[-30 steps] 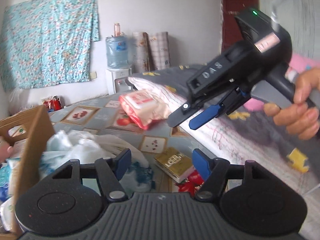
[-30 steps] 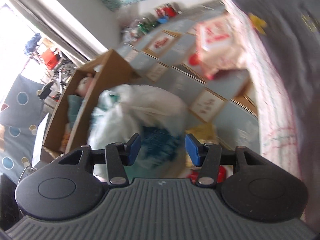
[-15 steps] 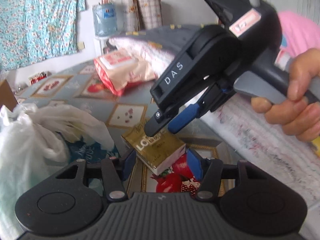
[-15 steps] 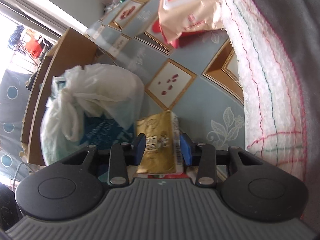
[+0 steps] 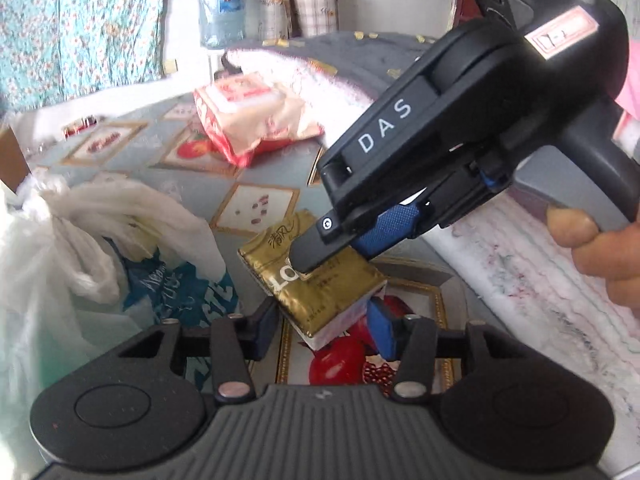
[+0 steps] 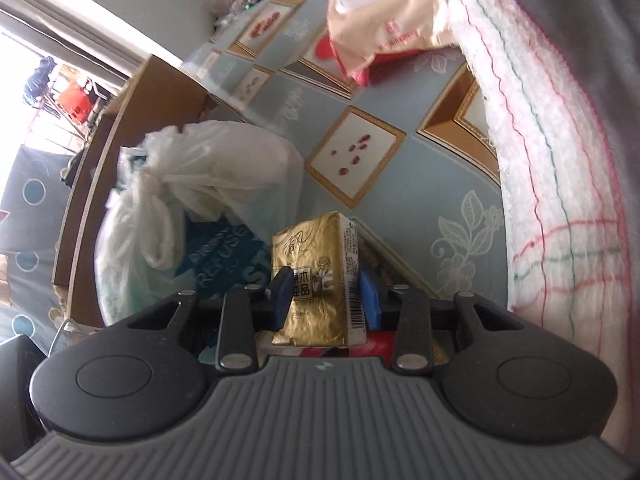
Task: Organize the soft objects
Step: 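Lift the gold-wrapped box with the right tool and carry it to the box, then lower the gold-wrapped box into the box and open the right tool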
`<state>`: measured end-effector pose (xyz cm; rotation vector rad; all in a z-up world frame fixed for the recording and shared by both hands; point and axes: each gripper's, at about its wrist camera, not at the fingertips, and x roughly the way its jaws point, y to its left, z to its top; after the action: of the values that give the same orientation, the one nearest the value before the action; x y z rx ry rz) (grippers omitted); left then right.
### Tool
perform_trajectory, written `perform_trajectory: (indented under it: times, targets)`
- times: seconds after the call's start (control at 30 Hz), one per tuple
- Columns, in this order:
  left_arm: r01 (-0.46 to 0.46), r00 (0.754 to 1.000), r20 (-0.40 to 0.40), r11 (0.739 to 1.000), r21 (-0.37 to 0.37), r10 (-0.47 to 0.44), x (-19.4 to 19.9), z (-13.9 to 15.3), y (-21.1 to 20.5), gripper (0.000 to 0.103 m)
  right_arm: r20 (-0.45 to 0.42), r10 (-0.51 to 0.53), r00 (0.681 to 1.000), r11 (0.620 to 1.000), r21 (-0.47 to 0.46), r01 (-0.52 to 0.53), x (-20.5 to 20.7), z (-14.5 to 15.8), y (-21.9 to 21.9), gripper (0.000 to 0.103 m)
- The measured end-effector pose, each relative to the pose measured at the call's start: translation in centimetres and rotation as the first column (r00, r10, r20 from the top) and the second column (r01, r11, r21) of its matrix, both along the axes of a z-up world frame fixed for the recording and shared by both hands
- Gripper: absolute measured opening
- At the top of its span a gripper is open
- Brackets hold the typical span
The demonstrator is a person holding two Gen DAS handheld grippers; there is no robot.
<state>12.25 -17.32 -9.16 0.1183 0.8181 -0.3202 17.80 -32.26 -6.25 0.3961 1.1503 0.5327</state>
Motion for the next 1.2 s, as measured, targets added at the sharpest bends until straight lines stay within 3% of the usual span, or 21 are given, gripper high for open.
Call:
perform_trajectory:
  times: [0.33, 0.63, 0.93, 1.2]
  targets:
    - [-0.035, 0.984, 0.175, 0.998, -0.055, 0.044, -6.5, 6.5, 1.6, 0.050, 0.175, 0.021, 0.984, 0.999, 0.026, -0.026, -5.7, 8.2, 1.5, 0.035]
    - [-0.173, 0.923, 0.331, 0.980, -0.097, 0.196, -12.5, 12.2, 6.1, 0.050, 0.326, 0.170, 0.930, 0.979, 0.052, -0.197, -8.8, 14.8, 8.6, 0.035]
    - [-0.385, 0.836, 0.356, 0.909, -0.160, 0.417, -15.8, 14.2, 13.1, 0.050, 0.332, 0.378, 0.864, 0.913, 0.018, -0.407, -8.3, 17.0, 20.6, 0.036]
    - [-0.510, 0.790, 0.284, 0.840, -0.186, 0.543, -16.0, 14.2, 20.5, 0.050, 0.257, 0.490, 0.833, 0.862, -0.004, -0.507, -5.8, 15.7, 30.8, 0.036]
